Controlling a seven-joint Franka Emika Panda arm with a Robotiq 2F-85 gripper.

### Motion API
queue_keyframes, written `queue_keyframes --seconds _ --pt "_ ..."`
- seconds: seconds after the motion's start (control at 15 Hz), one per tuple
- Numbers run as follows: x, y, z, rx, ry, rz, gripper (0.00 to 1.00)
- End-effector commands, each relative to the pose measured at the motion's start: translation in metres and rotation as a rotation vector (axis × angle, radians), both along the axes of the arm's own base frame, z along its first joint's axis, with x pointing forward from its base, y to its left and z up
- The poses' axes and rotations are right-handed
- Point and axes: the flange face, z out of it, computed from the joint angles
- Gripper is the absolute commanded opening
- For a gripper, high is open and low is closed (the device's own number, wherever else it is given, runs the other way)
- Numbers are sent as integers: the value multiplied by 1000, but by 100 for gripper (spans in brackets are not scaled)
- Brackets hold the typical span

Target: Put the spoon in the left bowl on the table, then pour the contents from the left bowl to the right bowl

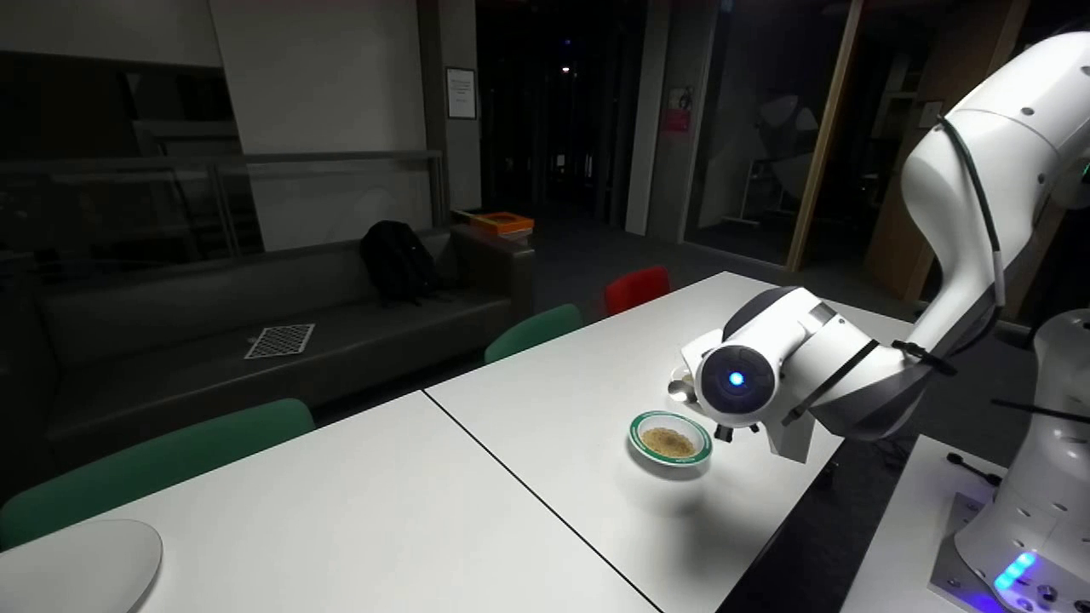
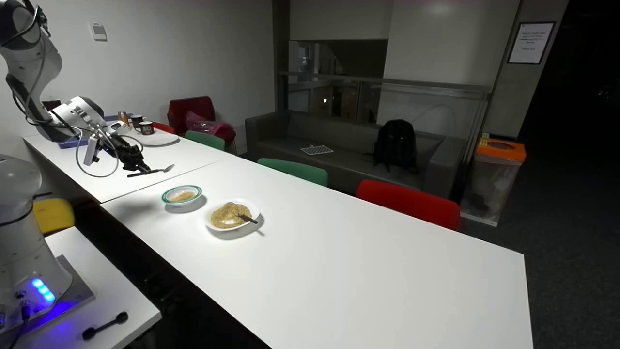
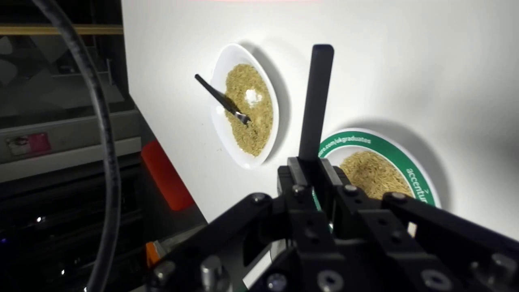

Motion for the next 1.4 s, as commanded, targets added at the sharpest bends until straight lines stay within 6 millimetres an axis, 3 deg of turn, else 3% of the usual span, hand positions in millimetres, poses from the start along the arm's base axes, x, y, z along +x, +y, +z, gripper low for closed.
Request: queue_keyframes --seconds 0.0,0.6,1.33 --pt "14 2 21 147 -2 -75 3" --pt "45 5 42 522 -29 -186 3" --pt "71 22 34 774 -91 -257 3"
